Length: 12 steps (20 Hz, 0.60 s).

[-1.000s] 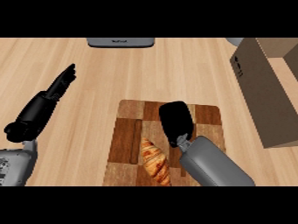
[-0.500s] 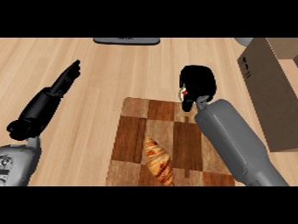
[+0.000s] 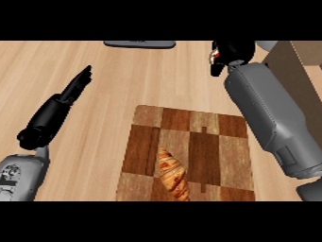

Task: Pick the cupcake from the cutting board and place it in the cardboard box

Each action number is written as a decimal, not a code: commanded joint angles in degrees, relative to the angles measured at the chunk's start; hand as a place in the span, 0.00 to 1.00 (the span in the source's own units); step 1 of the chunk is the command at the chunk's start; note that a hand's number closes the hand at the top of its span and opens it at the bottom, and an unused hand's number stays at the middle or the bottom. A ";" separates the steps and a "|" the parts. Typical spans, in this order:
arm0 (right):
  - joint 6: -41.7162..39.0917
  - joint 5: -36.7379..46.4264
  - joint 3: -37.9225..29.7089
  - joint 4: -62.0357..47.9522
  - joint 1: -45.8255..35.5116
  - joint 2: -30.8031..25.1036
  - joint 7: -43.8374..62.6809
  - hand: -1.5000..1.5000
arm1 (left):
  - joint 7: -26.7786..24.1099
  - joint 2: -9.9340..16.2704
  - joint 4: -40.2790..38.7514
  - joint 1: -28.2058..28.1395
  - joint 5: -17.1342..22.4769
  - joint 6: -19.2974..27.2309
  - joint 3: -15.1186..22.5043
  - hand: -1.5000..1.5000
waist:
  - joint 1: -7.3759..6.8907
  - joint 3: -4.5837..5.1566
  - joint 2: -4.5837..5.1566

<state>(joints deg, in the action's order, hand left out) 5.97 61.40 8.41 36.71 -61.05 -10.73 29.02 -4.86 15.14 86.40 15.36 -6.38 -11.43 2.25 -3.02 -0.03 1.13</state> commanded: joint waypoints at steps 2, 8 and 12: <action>5.10 2.59 -2.78 -5.67 -8.24 -1.64 4.07 1.00 | 2.27 -2.07 2.13 -0.37 -0.94 1.50 1.25 0.50 | 0.48 0.02 -0.51; 16.14 3.81 -7.83 -3.82 -8.91 -3.95 16.71 1.00 | 1.36 0.85 -0.58 1.12 1.33 -1.09 -2.24 0.50 | 1.72 0.04 -0.61; 17.22 5.48 -9.07 -3.50 -8.66 -8.46 19.96 1.00 | 0.59 0.08 0.88 -1.89 -0.14 0.03 -1.43 0.50 | 2.34 0.04 -1.06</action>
<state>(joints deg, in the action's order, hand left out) 20.68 65.87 1.09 32.94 -69.45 -16.44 45.09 -4.39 15.28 86.40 14.42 -6.27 -11.64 1.03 -1.24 0.02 0.36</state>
